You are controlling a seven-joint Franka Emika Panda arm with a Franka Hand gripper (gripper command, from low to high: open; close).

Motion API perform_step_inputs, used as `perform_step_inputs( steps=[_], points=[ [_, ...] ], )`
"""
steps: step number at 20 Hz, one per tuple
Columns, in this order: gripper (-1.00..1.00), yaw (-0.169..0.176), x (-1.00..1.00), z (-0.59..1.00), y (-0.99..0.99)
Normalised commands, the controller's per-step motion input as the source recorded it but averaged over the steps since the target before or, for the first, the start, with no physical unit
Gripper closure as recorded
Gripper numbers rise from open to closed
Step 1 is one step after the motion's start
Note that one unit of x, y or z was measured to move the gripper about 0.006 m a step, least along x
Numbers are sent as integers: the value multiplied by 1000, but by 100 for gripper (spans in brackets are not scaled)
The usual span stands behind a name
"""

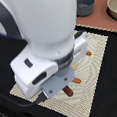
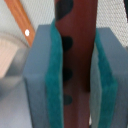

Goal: Interact with the objects in diverse but meaningful ways.

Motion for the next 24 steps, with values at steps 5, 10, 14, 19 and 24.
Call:
perform_step_inputs(
  steps=[5,10,14,19,24],
  points=[
    [100,44,-779,85,553],
    [100,40,-760,83,596],
    [100,37,-737,38,614],
    [100,30,-657,-2,613],
    [100,39,-621,-91,533]
  ],
)
